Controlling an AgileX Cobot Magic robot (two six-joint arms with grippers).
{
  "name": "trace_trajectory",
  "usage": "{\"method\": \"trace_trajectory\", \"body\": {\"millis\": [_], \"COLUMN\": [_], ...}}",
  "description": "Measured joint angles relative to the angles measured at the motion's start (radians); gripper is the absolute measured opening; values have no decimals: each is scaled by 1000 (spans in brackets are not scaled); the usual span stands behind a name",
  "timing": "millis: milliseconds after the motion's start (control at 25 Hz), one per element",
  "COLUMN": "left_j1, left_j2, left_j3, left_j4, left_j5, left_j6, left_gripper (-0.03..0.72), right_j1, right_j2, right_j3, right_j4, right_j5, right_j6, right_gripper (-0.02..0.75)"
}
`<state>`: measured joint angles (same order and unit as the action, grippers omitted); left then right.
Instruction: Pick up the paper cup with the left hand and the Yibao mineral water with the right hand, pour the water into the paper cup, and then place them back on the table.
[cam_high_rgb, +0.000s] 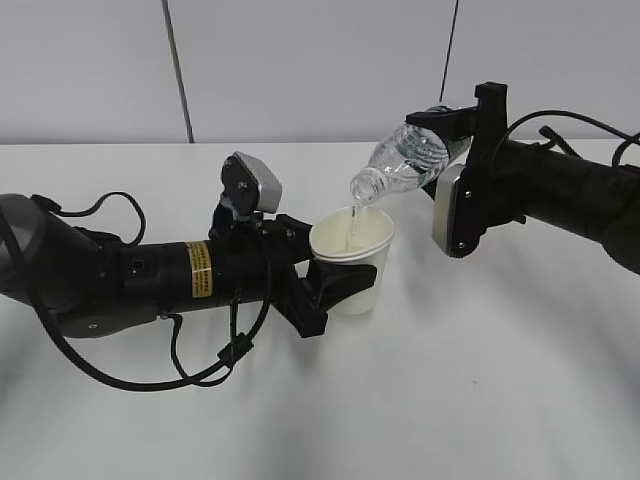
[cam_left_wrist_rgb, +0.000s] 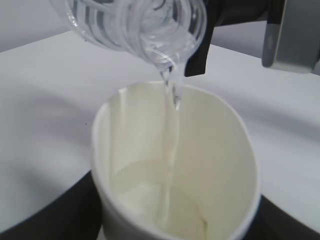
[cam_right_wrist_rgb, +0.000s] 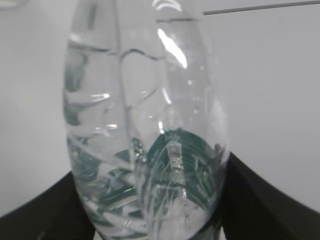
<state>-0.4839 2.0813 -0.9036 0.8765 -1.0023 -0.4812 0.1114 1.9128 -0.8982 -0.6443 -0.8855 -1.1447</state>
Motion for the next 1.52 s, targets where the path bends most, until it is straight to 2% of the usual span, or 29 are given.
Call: {"method": "trace_trajectory", "body": {"millis": [720, 1280, 1520], "left_j1": [0, 0, 0], "left_j2": [0, 0, 0], "left_j3": [0, 0, 0], "left_j4": [-23, -43, -75], "left_j5": [0, 0, 0], "left_j6": [0, 0, 0], "left_gripper": [415, 415, 415], "right_j1": [0, 0, 0], "right_j2": [-1, -1, -1], "right_j3": [0, 0, 0], "right_j4": [-12, 27, 123], "right_j5": [11, 13, 16], "right_j6": [171, 737, 940], "right_gripper": [475, 475, 475]}}
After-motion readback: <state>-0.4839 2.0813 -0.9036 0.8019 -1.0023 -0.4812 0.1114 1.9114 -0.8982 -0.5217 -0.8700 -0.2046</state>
